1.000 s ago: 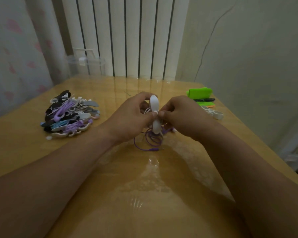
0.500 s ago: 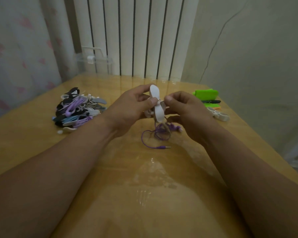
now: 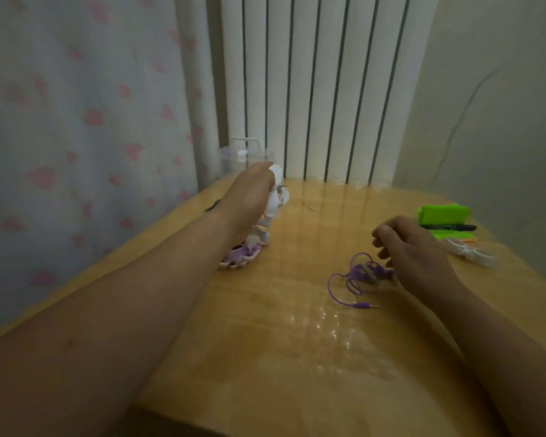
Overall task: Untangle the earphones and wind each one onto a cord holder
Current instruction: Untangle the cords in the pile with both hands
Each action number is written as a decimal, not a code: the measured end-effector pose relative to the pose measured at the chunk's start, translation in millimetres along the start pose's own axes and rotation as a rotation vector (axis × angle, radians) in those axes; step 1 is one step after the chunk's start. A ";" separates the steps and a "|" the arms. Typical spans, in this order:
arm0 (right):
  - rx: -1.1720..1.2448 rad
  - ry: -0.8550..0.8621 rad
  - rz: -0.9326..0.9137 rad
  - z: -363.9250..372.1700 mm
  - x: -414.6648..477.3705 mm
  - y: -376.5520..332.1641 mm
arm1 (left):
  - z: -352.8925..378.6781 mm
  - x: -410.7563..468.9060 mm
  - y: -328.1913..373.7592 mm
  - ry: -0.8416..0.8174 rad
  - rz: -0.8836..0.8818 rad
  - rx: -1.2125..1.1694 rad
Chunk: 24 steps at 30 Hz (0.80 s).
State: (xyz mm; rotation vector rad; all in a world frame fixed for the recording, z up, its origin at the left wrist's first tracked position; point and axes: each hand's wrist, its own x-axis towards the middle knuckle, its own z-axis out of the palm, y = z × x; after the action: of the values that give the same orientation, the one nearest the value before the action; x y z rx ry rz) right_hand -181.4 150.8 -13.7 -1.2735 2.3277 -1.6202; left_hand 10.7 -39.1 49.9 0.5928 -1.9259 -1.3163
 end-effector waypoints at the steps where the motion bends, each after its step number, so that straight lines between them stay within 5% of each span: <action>1: -0.016 0.006 -0.001 -1.1 -0.5 0.1 | -8.3 0.8 -5.9 0.047 -0.016 0.034; 5: -0.173 -0.051 0.076 -9.3 6.9 5.4 | -21.5 5.3 -44.4 0.133 -0.024 0.525; 7: -0.309 -0.213 0.111 -16.9 10.2 9.2 | -17.7 2.7 -58.1 0.037 -0.014 0.992; 9: -0.417 -0.369 0.123 -23.6 10.9 9.5 | -9.4 -2.7 -61.0 0.027 -0.010 1.188; 12: -0.449 -0.379 0.131 -27.1 11.5 8.4 | 6.7 -18.5 -46.7 0.248 0.222 1.113; 14: -0.470 -0.261 0.096 -27.4 12.9 9.6 | 25.2 -31.9 -33.4 0.220 0.337 0.963; 19: -0.295 -0.064 0.027 -29.0 10.0 -0.5 | 82.1 -48.7 -21.8 -0.382 -0.082 0.851; 24: 0.012 -0.202 -0.129 -17.8 -11.9 -36.7 | 86.0 -43.7 -26.5 -0.283 -0.276 0.256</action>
State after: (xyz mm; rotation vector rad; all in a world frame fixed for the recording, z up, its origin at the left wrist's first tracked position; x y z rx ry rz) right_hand -159.6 167.5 18.7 -1.5355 2.1545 -1.4569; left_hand -28.4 33.5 -6.9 0.8625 -2.3326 -1.3911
